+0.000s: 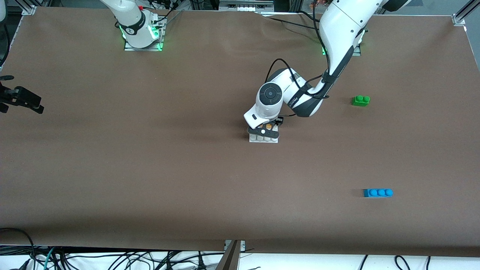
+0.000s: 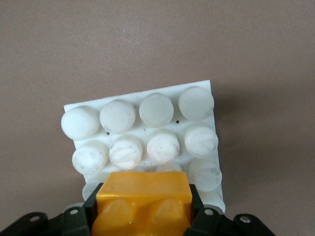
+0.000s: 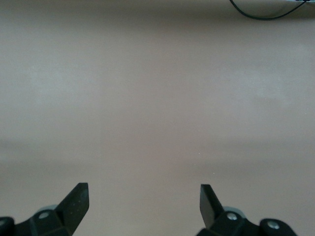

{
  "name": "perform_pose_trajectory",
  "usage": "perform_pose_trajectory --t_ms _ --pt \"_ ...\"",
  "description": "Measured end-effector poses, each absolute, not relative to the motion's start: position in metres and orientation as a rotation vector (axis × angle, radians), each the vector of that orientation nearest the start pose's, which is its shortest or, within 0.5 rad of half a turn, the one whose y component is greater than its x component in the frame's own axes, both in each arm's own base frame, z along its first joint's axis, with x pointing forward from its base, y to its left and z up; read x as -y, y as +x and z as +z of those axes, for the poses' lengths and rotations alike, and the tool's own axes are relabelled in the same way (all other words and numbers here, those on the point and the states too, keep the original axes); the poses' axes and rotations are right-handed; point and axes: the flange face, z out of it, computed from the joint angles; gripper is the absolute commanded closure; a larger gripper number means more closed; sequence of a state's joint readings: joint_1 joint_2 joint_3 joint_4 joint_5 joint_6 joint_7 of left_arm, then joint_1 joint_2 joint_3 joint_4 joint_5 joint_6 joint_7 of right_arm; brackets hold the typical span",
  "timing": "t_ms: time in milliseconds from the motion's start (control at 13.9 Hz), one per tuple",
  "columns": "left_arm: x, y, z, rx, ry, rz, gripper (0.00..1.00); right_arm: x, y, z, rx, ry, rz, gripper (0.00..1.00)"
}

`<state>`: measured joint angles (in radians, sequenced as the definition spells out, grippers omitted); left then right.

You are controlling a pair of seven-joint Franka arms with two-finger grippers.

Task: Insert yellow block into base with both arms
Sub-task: 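Press the yellow brick down onto the plate studs with the left gripper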

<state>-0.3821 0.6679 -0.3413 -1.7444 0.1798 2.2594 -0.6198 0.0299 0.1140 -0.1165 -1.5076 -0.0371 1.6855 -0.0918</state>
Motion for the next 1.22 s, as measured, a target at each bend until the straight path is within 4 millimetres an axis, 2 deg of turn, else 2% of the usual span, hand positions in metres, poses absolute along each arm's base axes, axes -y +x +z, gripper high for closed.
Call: perform_pose_trajectory --t_ms 430,1219 --pt "0.408 0.515 0.204 -0.244 -3.129 0.201 0.91 0.052 0.598 0.6 0.015 -3.196 -0.096 0.0" --pt "0.422 0.502 0.201 -0.288 -3.123 0.221 0.91 0.052 0.598 0.6 0.014 -3.196 -0.096 0.0"
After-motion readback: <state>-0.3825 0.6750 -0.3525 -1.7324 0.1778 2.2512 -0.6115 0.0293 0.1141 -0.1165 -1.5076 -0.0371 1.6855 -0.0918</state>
